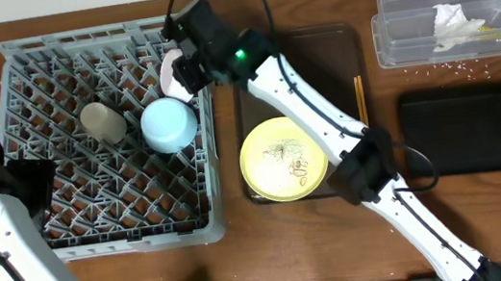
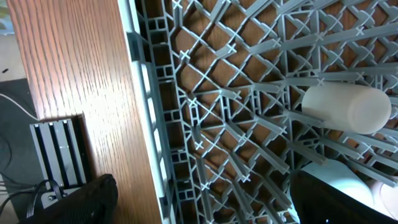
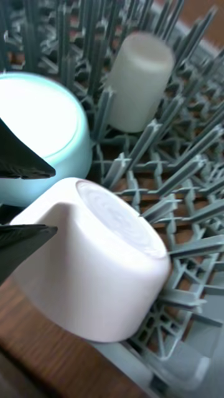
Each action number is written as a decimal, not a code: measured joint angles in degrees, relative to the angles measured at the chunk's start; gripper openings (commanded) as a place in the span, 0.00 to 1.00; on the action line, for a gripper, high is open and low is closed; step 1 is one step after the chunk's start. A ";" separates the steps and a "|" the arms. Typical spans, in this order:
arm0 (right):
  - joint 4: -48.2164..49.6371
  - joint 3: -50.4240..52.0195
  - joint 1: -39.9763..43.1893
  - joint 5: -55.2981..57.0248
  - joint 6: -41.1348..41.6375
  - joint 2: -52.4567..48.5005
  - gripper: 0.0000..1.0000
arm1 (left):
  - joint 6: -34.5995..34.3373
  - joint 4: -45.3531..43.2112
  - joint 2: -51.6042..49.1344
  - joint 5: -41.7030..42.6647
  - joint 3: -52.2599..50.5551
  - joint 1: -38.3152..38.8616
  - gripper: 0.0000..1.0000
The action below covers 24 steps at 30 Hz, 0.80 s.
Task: Sort waste into correct bins and load items into the dishwasher
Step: 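Release the saucer and lift the right gripper away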
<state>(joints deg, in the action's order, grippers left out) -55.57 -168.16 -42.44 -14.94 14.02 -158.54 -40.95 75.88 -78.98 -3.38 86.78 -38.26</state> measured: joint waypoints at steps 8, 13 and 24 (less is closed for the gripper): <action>-2.23 0.00 0.59 5.42 -1.09 0.00 0.29 | 0.00 0.00 0.00 0.00 0.00 0.00 0.90; -7.30 -0.07 2.43 12.02 -0.55 0.48 0.99 | 0.00 0.00 0.00 0.00 0.00 0.00 0.90; -31.43 -1.03 18.82 24.09 -0.61 18.03 0.91 | 0.00 0.02 0.00 0.00 0.00 0.00 0.90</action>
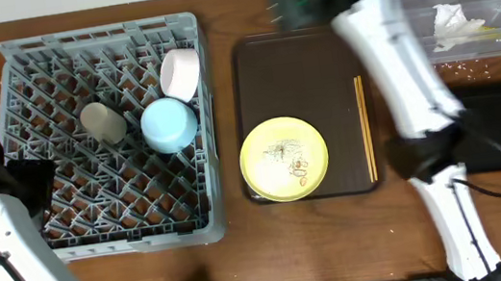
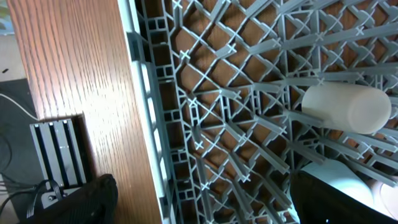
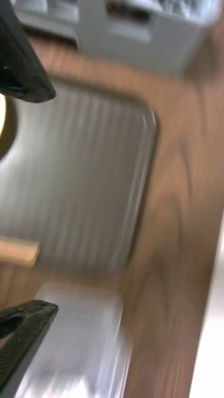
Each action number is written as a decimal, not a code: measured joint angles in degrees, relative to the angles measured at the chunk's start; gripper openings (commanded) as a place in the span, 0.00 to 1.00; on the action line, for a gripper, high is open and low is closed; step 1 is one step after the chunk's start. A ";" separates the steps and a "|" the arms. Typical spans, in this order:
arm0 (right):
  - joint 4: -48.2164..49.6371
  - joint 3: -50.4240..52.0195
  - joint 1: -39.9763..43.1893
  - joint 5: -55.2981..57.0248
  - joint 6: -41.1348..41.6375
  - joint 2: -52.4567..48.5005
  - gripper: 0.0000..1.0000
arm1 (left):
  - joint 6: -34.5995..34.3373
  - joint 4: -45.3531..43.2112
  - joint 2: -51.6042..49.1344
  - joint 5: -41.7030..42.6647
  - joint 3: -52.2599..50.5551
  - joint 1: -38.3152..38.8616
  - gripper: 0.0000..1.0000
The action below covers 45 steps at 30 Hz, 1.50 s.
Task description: Sort waste into correct bins and load items into the dishwasher
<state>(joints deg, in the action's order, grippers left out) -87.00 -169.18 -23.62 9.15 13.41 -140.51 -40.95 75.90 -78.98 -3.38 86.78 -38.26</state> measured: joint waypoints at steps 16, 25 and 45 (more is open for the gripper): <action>-10.03 22.95 6.19 -10.32 -1.11 0.94 0.67 | 0.00 0.00 0.00 0.00 0.00 0.00 0.90; -7.15 36.26 6.19 -10.75 -1.25 0.70 0.52 | 0.00 0.00 0.00 0.00 0.00 0.00 0.90; 9.79 52.92 6.16 -12.02 2.62 0.87 0.29 | 0.00 0.02 0.00 0.00 0.00 0.00 0.90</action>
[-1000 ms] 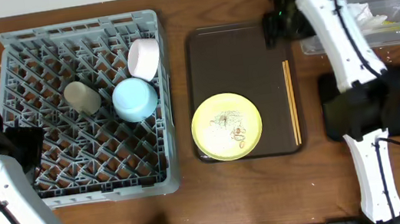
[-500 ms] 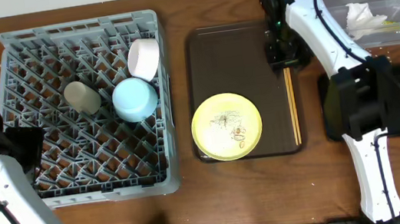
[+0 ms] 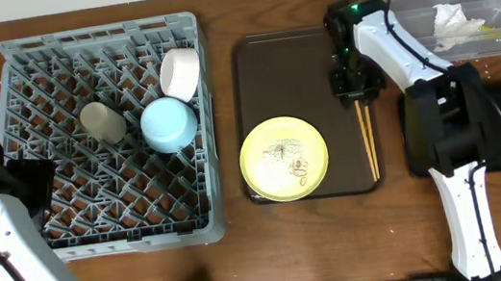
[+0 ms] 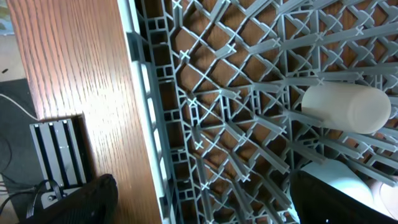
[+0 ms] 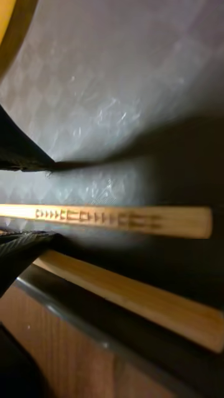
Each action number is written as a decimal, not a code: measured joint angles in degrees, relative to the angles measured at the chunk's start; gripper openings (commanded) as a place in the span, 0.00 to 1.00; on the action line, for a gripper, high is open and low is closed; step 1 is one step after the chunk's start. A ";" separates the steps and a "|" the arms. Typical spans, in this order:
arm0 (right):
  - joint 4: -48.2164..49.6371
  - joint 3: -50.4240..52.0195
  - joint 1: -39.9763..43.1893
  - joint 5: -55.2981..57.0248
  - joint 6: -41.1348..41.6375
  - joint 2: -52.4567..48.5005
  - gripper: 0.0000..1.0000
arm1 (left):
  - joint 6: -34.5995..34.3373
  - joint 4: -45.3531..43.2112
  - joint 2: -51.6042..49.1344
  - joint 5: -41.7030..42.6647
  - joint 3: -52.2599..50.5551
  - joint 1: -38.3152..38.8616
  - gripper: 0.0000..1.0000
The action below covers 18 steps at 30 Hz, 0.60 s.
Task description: Sort waste into correct bins and load items into the dishwasher
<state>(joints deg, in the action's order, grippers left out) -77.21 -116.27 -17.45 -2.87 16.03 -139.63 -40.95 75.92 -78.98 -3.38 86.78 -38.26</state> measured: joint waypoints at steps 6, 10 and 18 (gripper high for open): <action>0.79 -0.33 0.02 -0.59 0.31 0.15 0.26 | 0.00 -0.04 0.00 0.00 0.00 0.00 0.90; 0.26 -4.22 0.02 -2.38 0.46 -0.17 0.24 | 0.00 -0.02 0.00 0.00 0.00 0.00 0.90; -3.93 -17.53 0.02 -4.61 -0.26 -0.20 0.40 | 0.00 -0.04 0.00 0.00 0.00 0.00 0.90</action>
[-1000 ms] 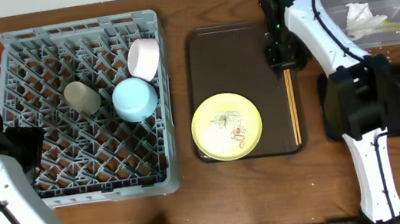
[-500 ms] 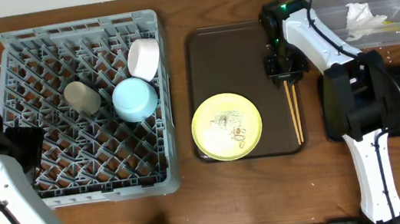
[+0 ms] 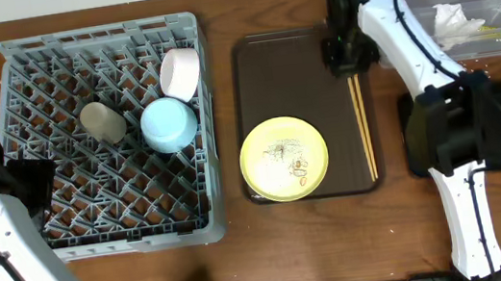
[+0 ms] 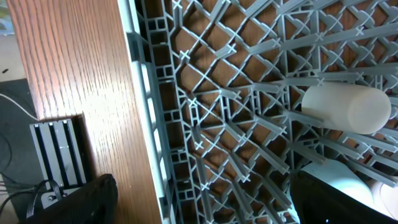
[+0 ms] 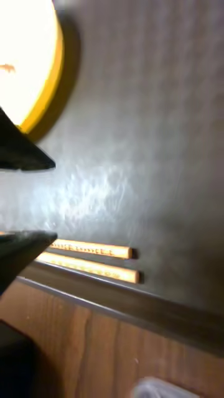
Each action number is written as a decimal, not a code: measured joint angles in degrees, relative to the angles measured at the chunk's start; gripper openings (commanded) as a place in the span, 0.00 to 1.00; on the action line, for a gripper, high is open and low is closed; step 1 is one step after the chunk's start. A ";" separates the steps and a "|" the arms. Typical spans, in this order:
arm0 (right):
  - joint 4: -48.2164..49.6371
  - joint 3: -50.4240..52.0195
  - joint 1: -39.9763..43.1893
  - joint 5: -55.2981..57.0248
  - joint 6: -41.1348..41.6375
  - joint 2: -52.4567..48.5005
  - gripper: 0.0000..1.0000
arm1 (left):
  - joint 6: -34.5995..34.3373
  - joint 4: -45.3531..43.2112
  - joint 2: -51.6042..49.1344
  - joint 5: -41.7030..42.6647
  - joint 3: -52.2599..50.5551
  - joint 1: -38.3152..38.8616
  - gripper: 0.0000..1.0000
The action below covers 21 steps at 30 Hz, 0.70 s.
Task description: Sort waste into correct bins and load items into the dishwasher
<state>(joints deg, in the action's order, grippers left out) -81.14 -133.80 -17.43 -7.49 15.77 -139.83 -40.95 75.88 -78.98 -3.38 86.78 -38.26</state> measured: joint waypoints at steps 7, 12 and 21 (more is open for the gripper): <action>-2.89 -16.33 0.66 -0.46 -1.11 -0.07 0.99 | 0.00 0.02 0.00 0.00 0.00 0.00 0.90; -4.59 -27.80 5.70 1.38 -1.38 0.28 0.99 | 0.00 0.00 0.00 0.00 0.00 0.00 0.90; -4.98 -31.50 18.60 10.14 -1.36 3.74 0.99 | 0.00 0.02 0.00 0.00 0.00 0.00 0.90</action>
<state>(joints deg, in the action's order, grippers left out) -86.13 -165.29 1.17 2.66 14.41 -136.09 -40.95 75.90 -78.98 -3.38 86.78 -38.26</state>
